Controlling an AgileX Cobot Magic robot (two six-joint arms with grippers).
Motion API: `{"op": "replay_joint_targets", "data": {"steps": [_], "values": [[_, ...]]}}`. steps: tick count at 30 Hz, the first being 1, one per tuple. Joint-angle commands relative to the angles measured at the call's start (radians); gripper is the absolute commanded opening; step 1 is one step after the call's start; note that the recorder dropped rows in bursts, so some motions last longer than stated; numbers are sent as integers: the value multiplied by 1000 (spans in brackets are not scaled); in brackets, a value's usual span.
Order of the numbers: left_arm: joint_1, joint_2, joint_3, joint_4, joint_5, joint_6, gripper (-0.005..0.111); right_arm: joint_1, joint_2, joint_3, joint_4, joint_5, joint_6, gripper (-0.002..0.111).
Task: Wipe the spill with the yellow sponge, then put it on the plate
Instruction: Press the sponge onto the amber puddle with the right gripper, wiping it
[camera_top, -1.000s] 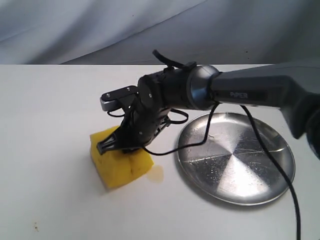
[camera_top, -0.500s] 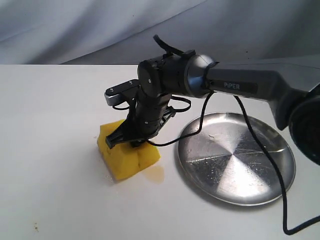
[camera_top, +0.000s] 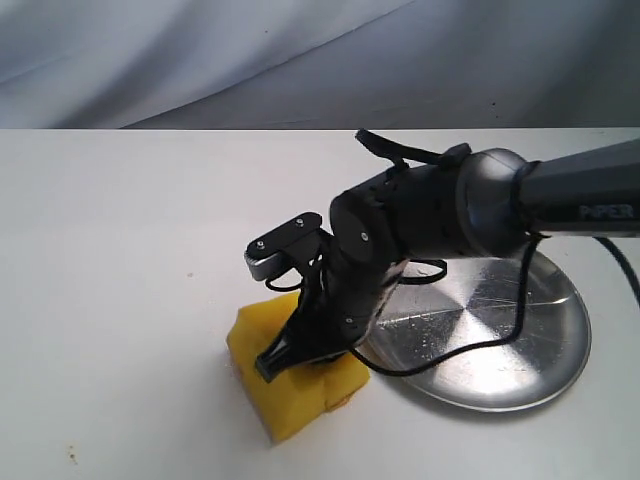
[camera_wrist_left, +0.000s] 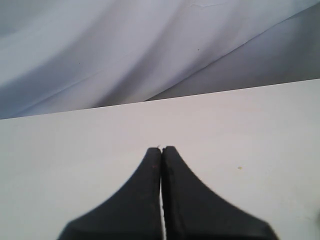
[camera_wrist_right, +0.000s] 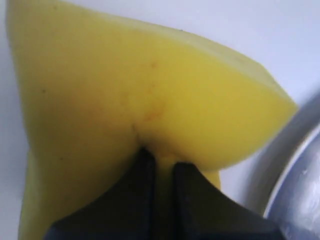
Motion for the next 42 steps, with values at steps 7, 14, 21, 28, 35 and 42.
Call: {"op": "replay_joint_targets", "data": {"steps": [7, 14, 21, 28, 35, 42], "values": [[-1, -3, 0, 1, -7, -4, 0, 5, 10, 32, 7, -31, 9, 0], [-1, -3, 0, 1, -7, -4, 0, 5, 222, -311, 7, 100, 9, 0], [-1, -3, 0, 1, -7, -4, 0, 5, 452, -771, 8, 378, 44, 0], [-1, -3, 0, 1, -7, -4, 0, 5, 470, -830, -9, 523, 37, 0], [-1, -3, 0, 1, -7, -4, 0, 33, 328, -532, -41, 499, 27, 0], [-1, -3, 0, 1, -7, -4, 0, 118, 86, -149, -75, 342, 27, 0]]}}
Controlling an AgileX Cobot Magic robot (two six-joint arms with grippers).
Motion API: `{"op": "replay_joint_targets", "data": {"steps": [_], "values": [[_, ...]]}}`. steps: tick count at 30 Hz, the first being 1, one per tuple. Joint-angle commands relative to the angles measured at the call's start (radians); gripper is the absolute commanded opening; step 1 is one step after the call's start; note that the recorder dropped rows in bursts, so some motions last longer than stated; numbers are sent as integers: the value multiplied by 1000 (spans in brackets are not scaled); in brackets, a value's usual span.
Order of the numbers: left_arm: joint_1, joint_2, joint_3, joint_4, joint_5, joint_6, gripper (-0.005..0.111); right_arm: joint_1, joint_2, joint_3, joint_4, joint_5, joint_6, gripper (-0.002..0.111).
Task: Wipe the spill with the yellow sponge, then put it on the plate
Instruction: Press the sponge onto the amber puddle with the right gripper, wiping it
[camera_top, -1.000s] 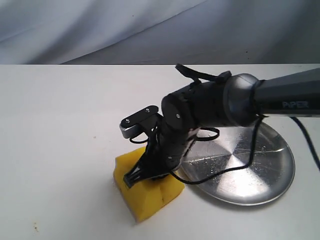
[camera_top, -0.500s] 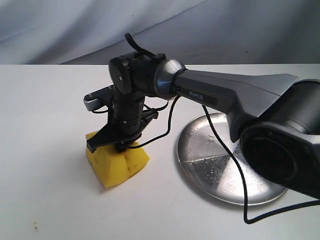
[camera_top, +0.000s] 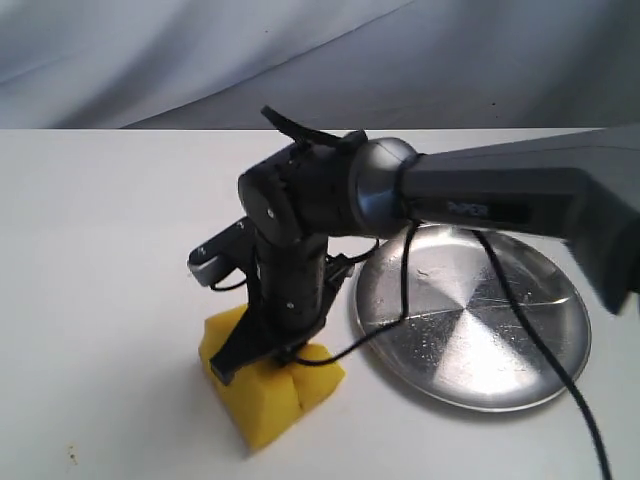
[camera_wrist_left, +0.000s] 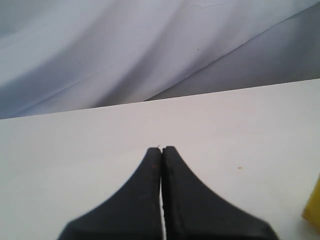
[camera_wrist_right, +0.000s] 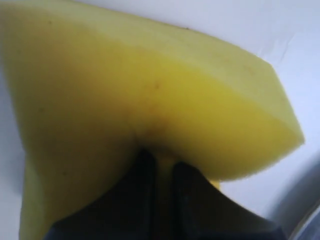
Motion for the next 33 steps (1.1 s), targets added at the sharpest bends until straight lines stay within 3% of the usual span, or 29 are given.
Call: {"op": "replay_joint_targets", "data": {"steps": [1, 5, 10, 14, 25, 27, 33], "values": [[-1, -3, 0, 1, -7, -4, 0, 49, -116, 233, -13, -5, -7, 0], [-1, -3, 0, 1, -7, -4, 0, 46, -170, 302, -21, -53, 15, 0], [-1, -3, 0, 1, -7, -4, 0, 16, -121, 237, -35, -124, 59, 0], [-1, -3, 0, 1, -7, -4, 0, 7, 9, 37, -28, -64, 59, 0], [-1, -3, 0, 1, -7, -4, 0, -38, 435, -762, -58, 250, 75, 0], [-1, -3, 0, 1, -7, -4, 0, -62, 468, -846, -50, 250, 84, 0], [-1, -3, 0, 1, -7, -4, 0, -80, 452, -857, 123, 250, 79, 0]]}}
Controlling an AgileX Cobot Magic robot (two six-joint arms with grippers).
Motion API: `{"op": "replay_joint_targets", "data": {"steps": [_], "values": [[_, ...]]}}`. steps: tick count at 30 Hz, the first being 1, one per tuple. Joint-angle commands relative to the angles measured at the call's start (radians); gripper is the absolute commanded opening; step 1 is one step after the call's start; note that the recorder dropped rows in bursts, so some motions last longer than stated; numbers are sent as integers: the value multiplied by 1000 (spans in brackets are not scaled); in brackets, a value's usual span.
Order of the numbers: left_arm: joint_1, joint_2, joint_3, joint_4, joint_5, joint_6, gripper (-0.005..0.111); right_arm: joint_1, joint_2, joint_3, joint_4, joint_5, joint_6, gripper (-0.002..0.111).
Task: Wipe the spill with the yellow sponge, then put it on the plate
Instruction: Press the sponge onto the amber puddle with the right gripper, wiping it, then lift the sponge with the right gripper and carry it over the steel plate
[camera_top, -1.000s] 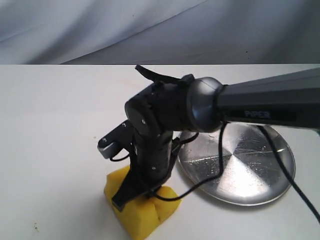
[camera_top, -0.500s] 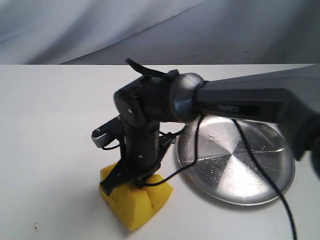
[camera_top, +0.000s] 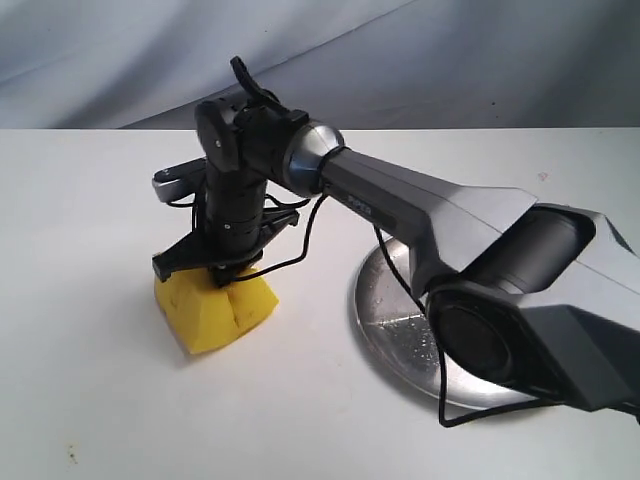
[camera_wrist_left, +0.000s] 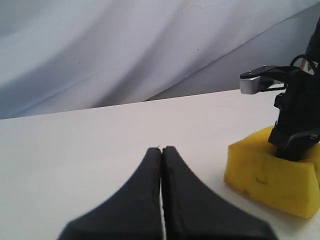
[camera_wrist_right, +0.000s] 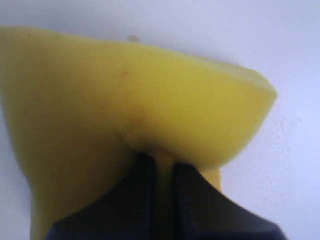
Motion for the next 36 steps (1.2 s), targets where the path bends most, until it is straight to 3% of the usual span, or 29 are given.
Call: {"op": "replay_joint_targets", "data": {"steps": [1, 6, 10, 15, 18, 24, 26, 28, 30, 31, 36], "values": [[-1, -3, 0, 1, -7, -4, 0, 2, 18, -5, 53, -41, -27, 0], [-1, -3, 0, 1, -7, -4, 0, 29, -22, 125, 30, -41, -37, 0], [-1, -3, 0, 1, -7, -4, 0, 73, -230, 578, -225, -41, -24, 0], [-1, -3, 0, 1, -7, -4, 0, 79, -518, 1038, -258, -241, 24, 0], [-1, -3, 0, 1, -7, -4, 0, 81, -679, 1225, -157, -345, -27, 0], [-1, -3, 0, 1, -7, -4, 0, 81, -1022, 1308, -93, -460, -78, 0], [-1, -3, 0, 1, -7, -4, 0, 79, -1139, 1308, -160, -530, -47, 0], [-1, -3, 0, 1, -7, -4, 0, 73, -1206, 1308, -394, -545, 120, 0], [-1, -3, 0, 1, -7, -4, 0, 17, -1222, 1308, -522, -519, 237, 0], [-1, -3, 0, 1, -7, -4, 0, -46, -1222, 1308, -502, -527, 241, 0], [-1, -3, 0, 1, -7, -4, 0, -177, -1186, 1308, -456, -579, 241, 0]]}}
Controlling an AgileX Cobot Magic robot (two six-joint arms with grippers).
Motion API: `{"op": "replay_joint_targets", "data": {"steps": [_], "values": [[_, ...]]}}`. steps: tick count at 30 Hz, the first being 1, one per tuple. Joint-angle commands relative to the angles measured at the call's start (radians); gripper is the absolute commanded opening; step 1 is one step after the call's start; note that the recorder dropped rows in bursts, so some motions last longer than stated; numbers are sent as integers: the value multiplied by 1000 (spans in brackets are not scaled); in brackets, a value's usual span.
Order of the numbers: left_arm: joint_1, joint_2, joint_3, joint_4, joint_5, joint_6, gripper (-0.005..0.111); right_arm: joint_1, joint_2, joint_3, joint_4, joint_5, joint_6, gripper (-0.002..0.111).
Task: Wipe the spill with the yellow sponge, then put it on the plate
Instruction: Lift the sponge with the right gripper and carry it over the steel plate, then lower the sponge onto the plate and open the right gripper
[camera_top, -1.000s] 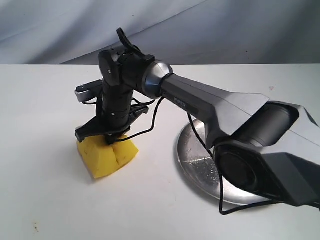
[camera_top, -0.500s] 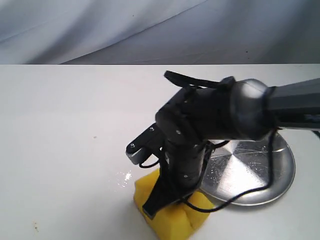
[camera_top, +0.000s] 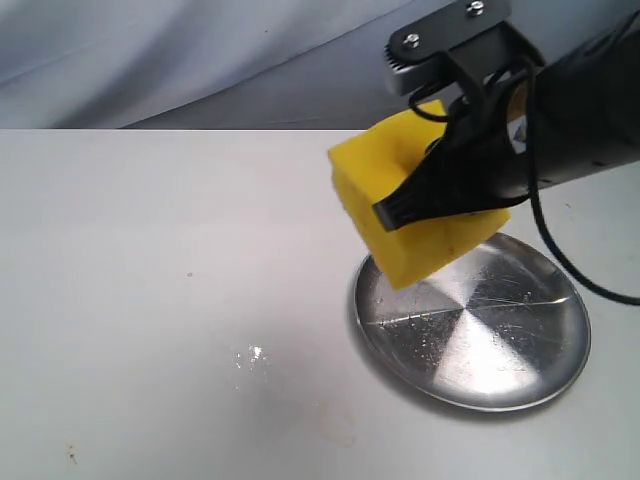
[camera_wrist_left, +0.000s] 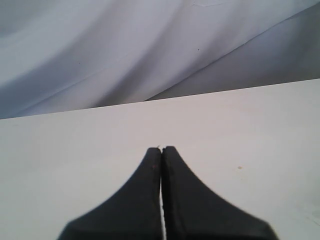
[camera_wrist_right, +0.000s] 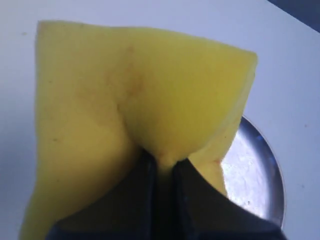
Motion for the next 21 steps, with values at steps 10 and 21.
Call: {"op": "replay_joint_targets", "data": {"steps": [10, 21], "values": [[-1, -3, 0, 1, -6, -4, 0, -244, 222, 4, 94, -133, 42, 0], [-1, -3, 0, 1, -6, -4, 0, -286, 286, 111, 107, -300, 146, 25]]}}
